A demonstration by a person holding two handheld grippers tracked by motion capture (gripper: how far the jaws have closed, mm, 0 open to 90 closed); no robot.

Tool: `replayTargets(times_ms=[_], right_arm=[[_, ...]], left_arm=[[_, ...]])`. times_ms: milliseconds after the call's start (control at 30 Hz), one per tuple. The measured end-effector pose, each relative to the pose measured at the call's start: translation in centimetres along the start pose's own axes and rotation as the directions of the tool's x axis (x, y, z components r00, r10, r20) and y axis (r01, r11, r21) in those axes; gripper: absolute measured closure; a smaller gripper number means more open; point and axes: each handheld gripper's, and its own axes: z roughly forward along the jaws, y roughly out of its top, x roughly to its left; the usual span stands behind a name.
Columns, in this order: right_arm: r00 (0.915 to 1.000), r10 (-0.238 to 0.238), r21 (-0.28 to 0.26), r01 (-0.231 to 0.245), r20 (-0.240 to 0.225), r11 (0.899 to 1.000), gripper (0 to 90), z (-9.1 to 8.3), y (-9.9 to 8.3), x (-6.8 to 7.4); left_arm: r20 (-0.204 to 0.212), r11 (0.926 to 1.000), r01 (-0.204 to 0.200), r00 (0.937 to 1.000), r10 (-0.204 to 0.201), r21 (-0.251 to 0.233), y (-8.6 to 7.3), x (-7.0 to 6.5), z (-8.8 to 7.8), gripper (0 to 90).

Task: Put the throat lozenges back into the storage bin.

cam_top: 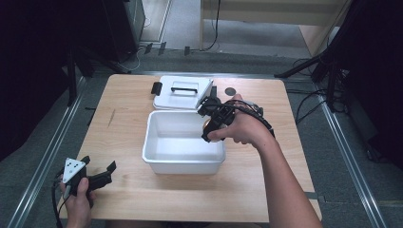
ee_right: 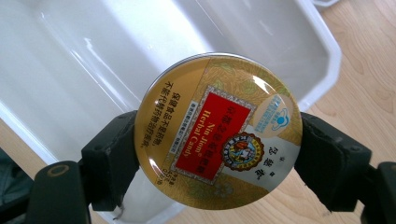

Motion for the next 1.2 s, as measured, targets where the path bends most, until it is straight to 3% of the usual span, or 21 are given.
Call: replayTargets(times_ms=[367,467,733,1200], right_arm=[[0.9977,-0.068,0.007,0.068,0.001,0.998,20.5,1.4,0.8,0.9],[0.9930,-0.118,-0.006,0.118,0.002,0.993,20.5,1.9,0.8,1.0],[0.9843,-0.175,0.006,0.175,-0.021,0.985,20.5,3.7,0.7,1.2],[0.9771,-0.212,0.085,0.210,0.020,0.974,20.4,7.1,0.4,1.5]], left_arm=[[0.002,1.0000,0.003,1.0000,-0.003,-0.002,0.0,0.0,0.0,0.0],[0.003,1.0000,0.004,1.0000,-0.004,-0.001,0.0,0.0,0.0,0.0],[0.002,1.0000,0.004,1.0000,-0.004,-0.003,0.0,0.0,0.0,0.0],[0.003,1.0000,0.006,1.0000,-0.006,0.004,0.0,0.1,0.0,0.0]])
